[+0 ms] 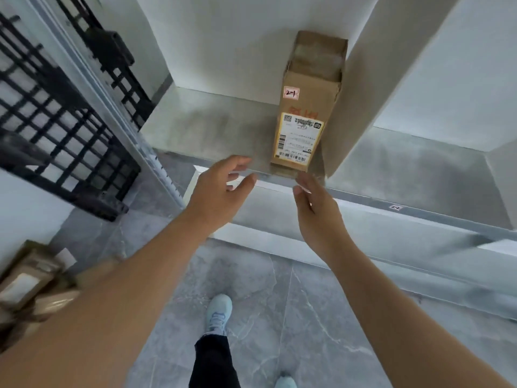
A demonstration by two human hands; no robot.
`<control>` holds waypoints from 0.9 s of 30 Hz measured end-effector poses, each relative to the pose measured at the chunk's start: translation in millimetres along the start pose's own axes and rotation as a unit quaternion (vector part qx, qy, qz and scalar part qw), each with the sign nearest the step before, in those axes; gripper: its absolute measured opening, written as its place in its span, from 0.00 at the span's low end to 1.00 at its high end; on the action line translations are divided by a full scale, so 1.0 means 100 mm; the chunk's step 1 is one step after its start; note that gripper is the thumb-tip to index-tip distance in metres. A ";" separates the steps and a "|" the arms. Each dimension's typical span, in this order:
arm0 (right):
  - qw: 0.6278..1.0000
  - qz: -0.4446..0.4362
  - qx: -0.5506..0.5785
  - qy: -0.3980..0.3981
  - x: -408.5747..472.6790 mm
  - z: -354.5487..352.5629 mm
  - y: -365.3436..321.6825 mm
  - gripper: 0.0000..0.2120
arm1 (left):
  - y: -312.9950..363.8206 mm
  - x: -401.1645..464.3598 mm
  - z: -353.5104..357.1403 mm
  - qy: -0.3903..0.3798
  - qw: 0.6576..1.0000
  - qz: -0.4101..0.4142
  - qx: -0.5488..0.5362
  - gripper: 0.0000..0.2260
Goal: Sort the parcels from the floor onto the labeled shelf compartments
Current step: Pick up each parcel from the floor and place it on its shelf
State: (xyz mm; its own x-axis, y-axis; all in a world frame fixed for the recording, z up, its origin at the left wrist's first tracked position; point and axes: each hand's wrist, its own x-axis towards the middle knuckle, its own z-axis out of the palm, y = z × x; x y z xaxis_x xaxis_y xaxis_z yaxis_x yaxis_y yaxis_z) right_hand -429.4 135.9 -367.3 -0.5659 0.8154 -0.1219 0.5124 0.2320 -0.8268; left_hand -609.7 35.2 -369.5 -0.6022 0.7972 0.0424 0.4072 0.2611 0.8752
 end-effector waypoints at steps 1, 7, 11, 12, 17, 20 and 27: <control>1.000 -0.012 -0.002 -0.024 -0.09 0.01 -0.05 0.19 | 0.01 -0.15 -0.04 0.005 1.000 -0.004 0.001 0.15; 0.983 -0.119 -0.030 -0.135 -0.44 0.22 -0.51 0.21 | 0.06 -0.92 -0.50 0.065 0.997 -0.011 0.047 0.24; 0.964 -0.176 -0.015 -0.201 -0.65 0.62 -0.82 0.19 | -0.13 -1.39 -0.95 0.087 0.991 -0.038 0.089 0.22; 0.958 -0.182 -0.009 -0.219 -0.70 0.77 -0.89 0.19 | -0.21 -1.50 -1.07 0.093 0.989 -0.049 0.103 0.22; 0.933 -0.210 0.000 -0.292 -0.96 1.65 -1.17 0.19 | -0.73 -2.05 -1.69 0.129 0.975 -0.125 0.130 0.23; 0.918 -0.215 -0.017 -0.333 -1.08 2.31 -1.33 0.20 | -1.18 -2.36 -2.07 0.148 0.965 -0.177 0.122 0.19; 0.886 -0.216 -0.050 -0.407 -1.24 3.58 -1.64 0.21 | -2.12 -2.82 -2.80 0.170 0.948 -0.250 0.099 0.18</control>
State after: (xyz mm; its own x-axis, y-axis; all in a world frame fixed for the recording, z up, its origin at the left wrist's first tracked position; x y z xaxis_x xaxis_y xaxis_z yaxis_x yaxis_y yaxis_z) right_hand -674.4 -193.3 -413.4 -0.9808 -0.0045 -0.1950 0.1657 0.5076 -0.8455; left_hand -718.5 -397.8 -432.1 -0.9271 0.3338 -0.1707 0.1137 0.6843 0.7203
